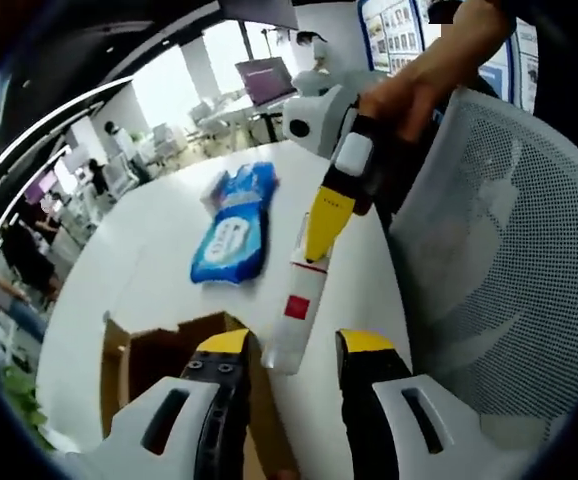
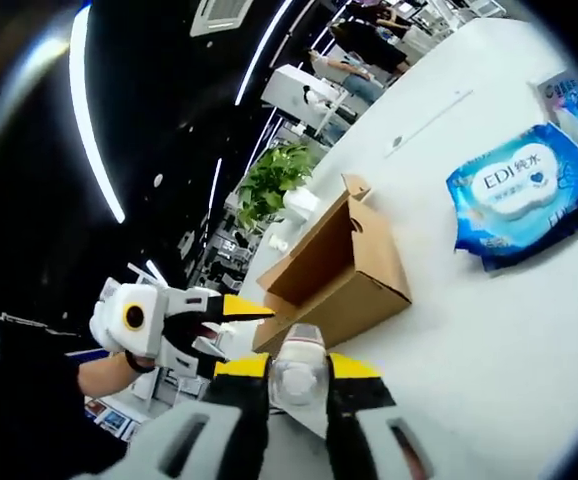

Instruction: Operate the shoe box by opening the lid, removing the specified soft item, and placing it in the target area until the item is outside and the box remains undamaged.

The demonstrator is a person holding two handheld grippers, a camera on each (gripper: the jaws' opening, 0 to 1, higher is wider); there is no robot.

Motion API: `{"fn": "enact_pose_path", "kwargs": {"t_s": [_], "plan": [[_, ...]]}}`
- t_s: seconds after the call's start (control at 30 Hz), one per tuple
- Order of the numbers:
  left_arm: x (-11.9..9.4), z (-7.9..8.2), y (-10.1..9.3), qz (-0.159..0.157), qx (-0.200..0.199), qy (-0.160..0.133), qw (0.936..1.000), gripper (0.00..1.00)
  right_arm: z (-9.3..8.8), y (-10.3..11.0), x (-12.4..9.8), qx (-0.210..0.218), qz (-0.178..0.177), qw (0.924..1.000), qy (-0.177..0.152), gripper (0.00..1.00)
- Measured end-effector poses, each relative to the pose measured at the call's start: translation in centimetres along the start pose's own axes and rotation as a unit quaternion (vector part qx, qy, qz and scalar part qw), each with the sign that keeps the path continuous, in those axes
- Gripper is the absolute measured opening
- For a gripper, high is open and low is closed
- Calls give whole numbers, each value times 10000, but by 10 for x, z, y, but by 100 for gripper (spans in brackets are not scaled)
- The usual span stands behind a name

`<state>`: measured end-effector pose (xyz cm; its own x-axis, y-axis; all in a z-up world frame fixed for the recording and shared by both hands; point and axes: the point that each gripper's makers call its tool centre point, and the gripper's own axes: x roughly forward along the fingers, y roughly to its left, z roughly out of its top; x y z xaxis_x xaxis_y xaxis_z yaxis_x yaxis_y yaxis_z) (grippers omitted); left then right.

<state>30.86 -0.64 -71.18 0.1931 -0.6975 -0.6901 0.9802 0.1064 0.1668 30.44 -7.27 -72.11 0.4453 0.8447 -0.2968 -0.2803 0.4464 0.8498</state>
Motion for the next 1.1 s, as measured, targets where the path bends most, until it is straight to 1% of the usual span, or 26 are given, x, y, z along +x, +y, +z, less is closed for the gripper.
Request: {"fn": "enact_pose_path", "kwargs": {"t_s": [0.1, 0.27, 0.4, 0.5, 0.53, 0.7, 0.8, 0.93, 1.0, 1.1], "plan": [[-3, -4, 4, 44, -265, -45, 9996, 36, 2, -1, -6, 19, -43, 10000, -56, 16], [-10, -9, 11, 174, -699, -155, 9973, 38, 4, -5, -16, -19, -132, 9999, -75, 16], [-13, -15, 15, 304, -848, -152, 9958, 39, 7, -8, -20, -15, -176, 9998, -123, 16], [-17, -19, 18, 394, -1152, -221, 9923, 40, 7, -8, -21, -3, -221, 9996, -147, 16], [-17, -19, 18, 408, -1178, -225, 9919, 40, 6, -7, -21, -7, -235, 9996, -143, 16], [-24, -26, 25, 583, -1542, -319, 9858, 40, 11, -4, -26, 0, -259, 9994, -217, 16], [-28, -31, 29, 684, -1771, -379, 9811, 40, 15, -5, -29, 5, -285, 9993, -237, 16], [-34, -36, 32, 800, -1963, -425, 9764, 40, 20, -5, -33, -29, -304, 9992, -246, 16], [-37, -40, 35, 871, -2073, -451, 9734, 40, 21, -5, -34, -67, -302, 9993, -231, 16], [-43, -44, 38, 1005, -2301, -522, 9666, 40, 22, -8, -36, -62, -321, 9992, -212, 16]]}}
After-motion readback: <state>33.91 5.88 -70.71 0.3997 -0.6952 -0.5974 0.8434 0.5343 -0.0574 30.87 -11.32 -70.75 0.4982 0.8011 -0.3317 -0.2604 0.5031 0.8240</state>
